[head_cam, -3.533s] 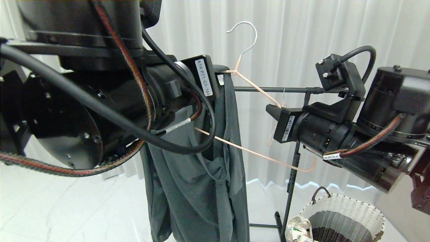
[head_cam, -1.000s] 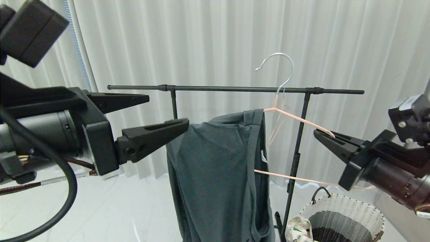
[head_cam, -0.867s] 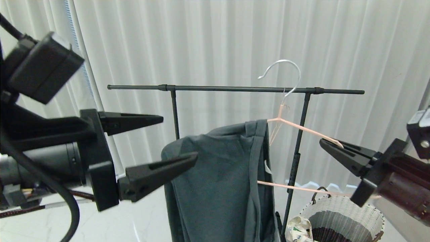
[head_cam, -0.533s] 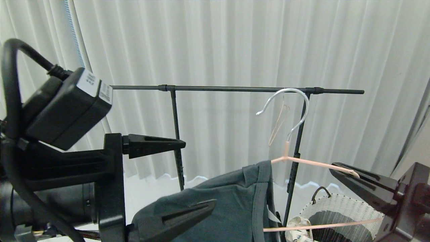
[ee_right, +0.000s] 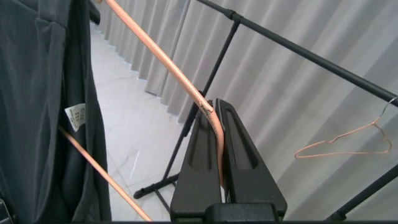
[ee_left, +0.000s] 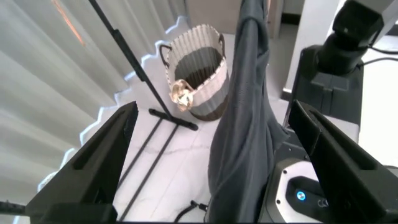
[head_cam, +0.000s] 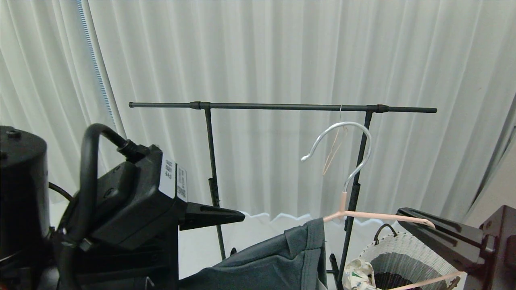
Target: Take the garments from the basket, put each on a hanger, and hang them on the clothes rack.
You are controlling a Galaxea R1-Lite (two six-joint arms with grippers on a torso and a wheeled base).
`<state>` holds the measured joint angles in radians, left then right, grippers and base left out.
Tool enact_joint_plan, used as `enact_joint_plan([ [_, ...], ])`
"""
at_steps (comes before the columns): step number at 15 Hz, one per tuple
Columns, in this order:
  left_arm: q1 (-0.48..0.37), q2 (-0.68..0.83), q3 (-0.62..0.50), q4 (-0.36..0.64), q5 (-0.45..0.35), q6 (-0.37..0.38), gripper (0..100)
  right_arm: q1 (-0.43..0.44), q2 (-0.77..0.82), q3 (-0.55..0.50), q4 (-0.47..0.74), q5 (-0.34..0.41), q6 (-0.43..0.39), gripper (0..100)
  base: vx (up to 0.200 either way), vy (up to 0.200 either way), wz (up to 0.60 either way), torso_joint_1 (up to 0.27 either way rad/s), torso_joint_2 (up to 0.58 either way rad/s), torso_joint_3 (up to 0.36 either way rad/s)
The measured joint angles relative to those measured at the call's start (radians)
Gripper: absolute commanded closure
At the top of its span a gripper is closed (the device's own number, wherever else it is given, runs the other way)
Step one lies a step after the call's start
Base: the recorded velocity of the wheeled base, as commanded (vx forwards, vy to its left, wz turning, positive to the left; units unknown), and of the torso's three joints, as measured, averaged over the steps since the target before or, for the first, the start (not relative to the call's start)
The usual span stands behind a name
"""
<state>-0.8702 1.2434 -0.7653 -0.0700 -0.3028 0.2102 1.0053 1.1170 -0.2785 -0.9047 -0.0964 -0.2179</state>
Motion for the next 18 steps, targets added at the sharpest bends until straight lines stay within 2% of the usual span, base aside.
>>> enact_joint_plan([
  [5,-0.024,0.036,-0.004,0.0,0.001,0.001,0,0.016,0.0,0.001,0.001,0.0,-0.002,100,0.0,0.0,0.0,0.0,0.0,0.0],
  [6,-0.031,0.039,-0.001,0.0,0.001,0.001,100,0.017,0.0,0.0,0.001,0.0,-0.005,100,0.0,0.0,0.0,0.0,0.0,0.0],
  [14,-0.041,0.059,0.015,-0.002,0.009,0.022,100,0.02,-0.001,-0.008,0.003,-0.019,-0.007,100,0.0,0.0,0.0,0.0,0.0,0.0],
  [16,-0.04,0.06,0.018,-0.003,0.037,0.025,100,0.019,-0.003,-0.008,0.002,-0.018,-0.018,100,0.0,0.0,0.0,0.0,0.0,0.0],
  [17,-0.04,0.06,0.019,-0.003,0.053,0.025,100,0.019,-0.004,-0.005,0.002,-0.018,-0.02,0,0.0,0.0,0.0,0.0,0.0,0.0],
  [18,-0.04,0.061,0.019,0.0,0.102,0.036,100,0.019,-0.005,-0.004,-0.004,-0.018,-0.02,0,0.0,0.0,0.0,0.0,0.0,0.0],
])
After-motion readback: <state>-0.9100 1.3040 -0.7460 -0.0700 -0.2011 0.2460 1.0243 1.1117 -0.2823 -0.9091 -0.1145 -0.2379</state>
